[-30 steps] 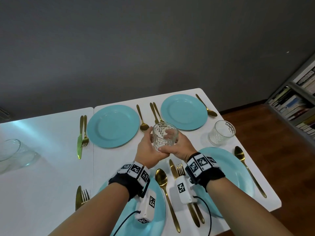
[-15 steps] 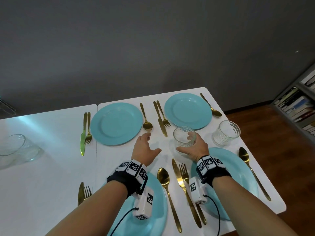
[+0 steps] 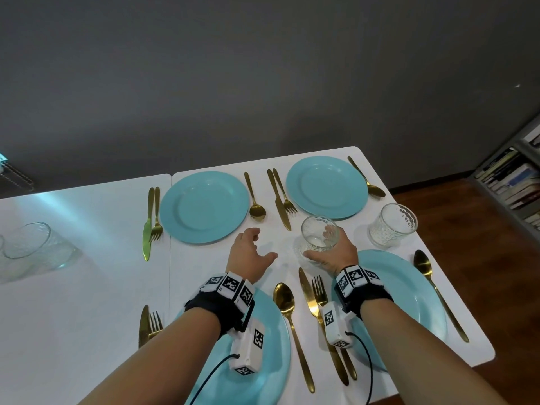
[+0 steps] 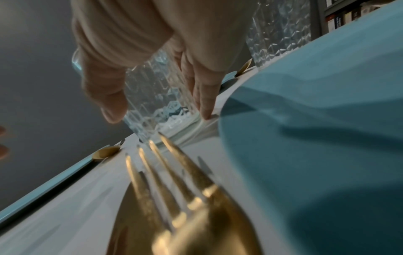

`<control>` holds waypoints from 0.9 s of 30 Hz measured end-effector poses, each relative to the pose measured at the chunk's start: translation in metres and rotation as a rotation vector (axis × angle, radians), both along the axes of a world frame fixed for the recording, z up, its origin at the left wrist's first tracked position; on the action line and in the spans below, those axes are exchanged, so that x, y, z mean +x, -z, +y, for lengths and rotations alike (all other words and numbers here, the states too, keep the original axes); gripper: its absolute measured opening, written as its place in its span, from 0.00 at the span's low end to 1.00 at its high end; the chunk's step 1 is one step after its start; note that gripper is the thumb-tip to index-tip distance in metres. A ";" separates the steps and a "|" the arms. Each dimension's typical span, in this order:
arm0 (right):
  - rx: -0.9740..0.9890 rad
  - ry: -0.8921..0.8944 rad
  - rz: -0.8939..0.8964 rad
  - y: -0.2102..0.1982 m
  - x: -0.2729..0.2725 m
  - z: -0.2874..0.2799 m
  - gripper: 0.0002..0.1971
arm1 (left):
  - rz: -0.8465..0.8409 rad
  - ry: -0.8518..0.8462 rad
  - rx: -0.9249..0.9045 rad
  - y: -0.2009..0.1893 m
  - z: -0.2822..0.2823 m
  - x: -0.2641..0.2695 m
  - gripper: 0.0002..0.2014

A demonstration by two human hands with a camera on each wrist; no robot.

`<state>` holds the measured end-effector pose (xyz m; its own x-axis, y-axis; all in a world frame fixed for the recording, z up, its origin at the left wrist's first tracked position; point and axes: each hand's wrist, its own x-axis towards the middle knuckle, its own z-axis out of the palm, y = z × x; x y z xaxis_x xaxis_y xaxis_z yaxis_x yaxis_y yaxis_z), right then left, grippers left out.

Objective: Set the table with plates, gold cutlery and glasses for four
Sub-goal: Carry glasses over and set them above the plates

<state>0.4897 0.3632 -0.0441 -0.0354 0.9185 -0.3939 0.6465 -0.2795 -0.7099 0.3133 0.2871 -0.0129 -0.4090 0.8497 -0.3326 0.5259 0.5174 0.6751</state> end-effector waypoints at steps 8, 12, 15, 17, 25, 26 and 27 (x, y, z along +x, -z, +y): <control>-0.019 0.013 -0.060 -0.006 0.005 -0.006 0.45 | -0.011 -0.012 -0.008 -0.004 -0.005 -0.003 0.34; -0.077 0.031 -0.007 -0.015 0.009 -0.005 0.60 | -0.009 -0.025 -0.014 -0.005 -0.009 -0.008 0.35; -0.072 0.012 0.012 -0.035 0.012 -0.007 0.70 | -0.012 -0.045 -0.002 -0.006 -0.015 -0.014 0.35; 0.002 -0.039 -0.020 -0.054 0.009 -0.010 0.69 | -0.022 -0.065 0.019 -0.007 -0.021 -0.021 0.35; 0.148 -0.333 0.001 -0.140 -0.100 -0.032 0.34 | -0.060 -0.256 0.165 -0.020 -0.048 -0.084 0.24; 0.140 -0.383 0.022 -0.142 -0.121 -0.039 0.31 | -0.062 -0.283 0.203 -0.021 -0.053 -0.099 0.22; 0.132 -0.439 0.023 -0.143 -0.142 -0.047 0.29 | -0.065 -0.309 0.237 -0.022 -0.058 -0.113 0.20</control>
<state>0.3475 0.3162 0.0987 -0.4398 0.8569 -0.2690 0.6672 0.1112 -0.7366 0.1998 0.2286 0.0093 -0.6421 0.7462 -0.1759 0.3221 0.4708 0.8213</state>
